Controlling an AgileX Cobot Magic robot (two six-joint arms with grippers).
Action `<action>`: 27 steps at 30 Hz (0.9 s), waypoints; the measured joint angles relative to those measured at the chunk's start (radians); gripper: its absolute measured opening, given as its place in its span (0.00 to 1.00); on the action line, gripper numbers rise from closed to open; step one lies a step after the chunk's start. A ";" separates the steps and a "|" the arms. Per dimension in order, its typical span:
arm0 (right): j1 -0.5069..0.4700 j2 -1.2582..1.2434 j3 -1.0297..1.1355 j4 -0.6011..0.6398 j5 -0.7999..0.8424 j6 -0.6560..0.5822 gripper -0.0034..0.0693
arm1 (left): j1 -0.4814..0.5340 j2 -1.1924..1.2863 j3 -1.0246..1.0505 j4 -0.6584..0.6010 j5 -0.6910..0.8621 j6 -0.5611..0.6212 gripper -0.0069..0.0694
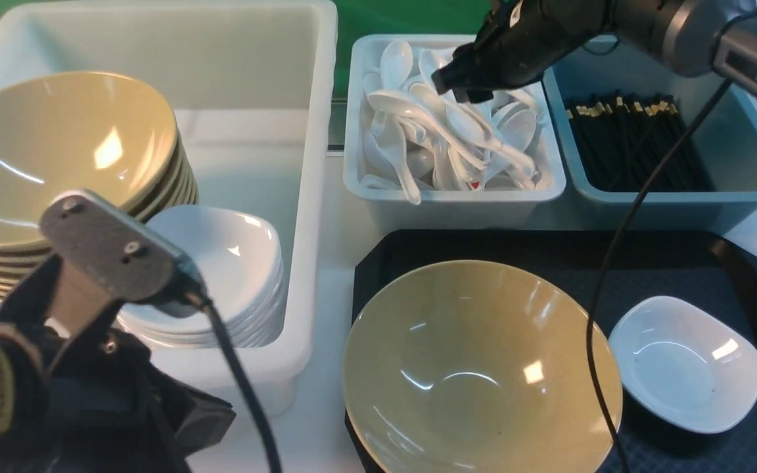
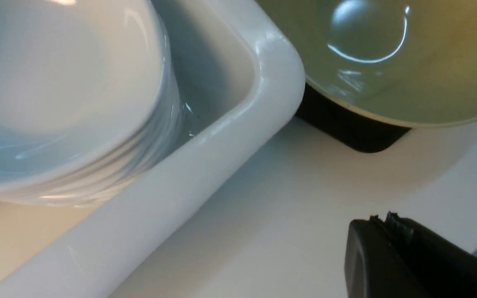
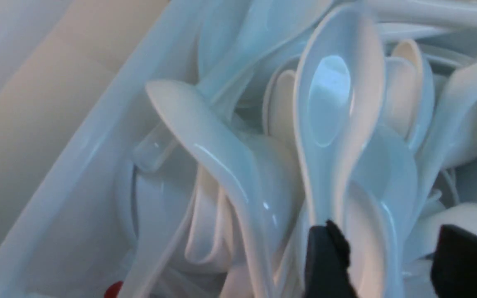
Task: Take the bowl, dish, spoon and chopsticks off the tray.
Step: Use the right arm to put the soup spoon into the small storage box in the middle, then use the left arm to grab the yellow noodle bowl on the left
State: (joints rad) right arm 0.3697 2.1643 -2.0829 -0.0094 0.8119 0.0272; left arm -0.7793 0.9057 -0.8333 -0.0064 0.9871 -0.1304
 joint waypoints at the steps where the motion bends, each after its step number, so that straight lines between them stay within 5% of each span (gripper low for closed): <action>1: -0.003 -0.013 -0.035 0.000 0.061 0.003 0.74 | 0.000 0.025 -0.034 0.006 0.019 0.006 0.08; 4: -0.005 -0.062 -0.110 -0.001 0.241 -0.071 0.87 | 0.000 0.115 -0.169 0.031 0.078 0.035 0.08; 7: -0.002 -0.129 -0.141 -0.001 0.386 -0.137 0.88 | 0.000 0.211 -0.299 0.043 0.116 0.079 0.09; 22: 0.098 -0.759 0.432 0.009 0.447 -0.234 0.64 | 0.001 0.725 -0.712 0.034 0.179 0.190 0.39; 27: 0.098 -0.938 0.699 0.003 0.448 -0.234 0.62 | 0.078 0.850 -0.748 -0.095 0.176 0.245 0.44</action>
State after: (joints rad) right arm 0.4675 1.2265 -1.3843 -0.0059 1.2601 -0.2069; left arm -0.7012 1.7559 -1.5817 -0.1017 1.1627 0.1151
